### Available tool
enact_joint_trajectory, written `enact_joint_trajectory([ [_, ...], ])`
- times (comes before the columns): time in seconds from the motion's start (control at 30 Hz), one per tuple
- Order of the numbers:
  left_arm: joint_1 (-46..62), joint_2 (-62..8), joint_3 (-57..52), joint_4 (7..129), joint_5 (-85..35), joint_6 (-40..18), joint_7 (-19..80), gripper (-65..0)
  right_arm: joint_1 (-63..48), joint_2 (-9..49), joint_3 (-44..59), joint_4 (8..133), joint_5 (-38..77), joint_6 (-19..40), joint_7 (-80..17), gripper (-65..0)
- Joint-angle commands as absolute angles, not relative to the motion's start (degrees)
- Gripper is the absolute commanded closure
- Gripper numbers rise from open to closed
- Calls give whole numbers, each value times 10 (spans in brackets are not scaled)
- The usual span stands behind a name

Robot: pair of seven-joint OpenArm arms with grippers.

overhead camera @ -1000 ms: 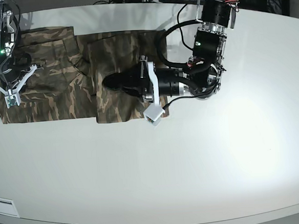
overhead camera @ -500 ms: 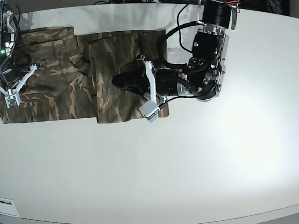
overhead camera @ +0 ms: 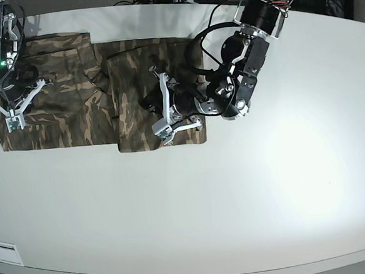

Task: Fold the T-shirt properly
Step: 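Press the folded layer flat with the left gripper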

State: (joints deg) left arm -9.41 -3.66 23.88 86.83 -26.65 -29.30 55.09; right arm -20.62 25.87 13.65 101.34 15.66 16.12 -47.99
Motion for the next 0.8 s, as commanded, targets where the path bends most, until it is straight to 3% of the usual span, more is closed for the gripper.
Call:
enact_joint_trajectory([
  [0.0,-97,-34,249,866,-246,-290,566,0,-204,265,136,1017,166,169,-507,-91],
  [0.13,-89,-37,258,865,-243,-290,557,0,-184,265,136,1049,166,169,-509,-304],
  [0.2,-86,-46,258,865,-242,-290,557,0,-175,266,137,1077,164,164,-509,-350],
  [0.37,-83,-80,258,865,-244,-290,557,0,-150,267,167,1138,114,117,-508,-350],
  [0.53,-81,-122,258,865,-251,-291,557,0,-146,267,253,1131,135,100,-511,-350],
  [0.77,-81,-163,258,865,-277,-298,555,0,-146,267,377,1011,274,182,-535,-350],
])
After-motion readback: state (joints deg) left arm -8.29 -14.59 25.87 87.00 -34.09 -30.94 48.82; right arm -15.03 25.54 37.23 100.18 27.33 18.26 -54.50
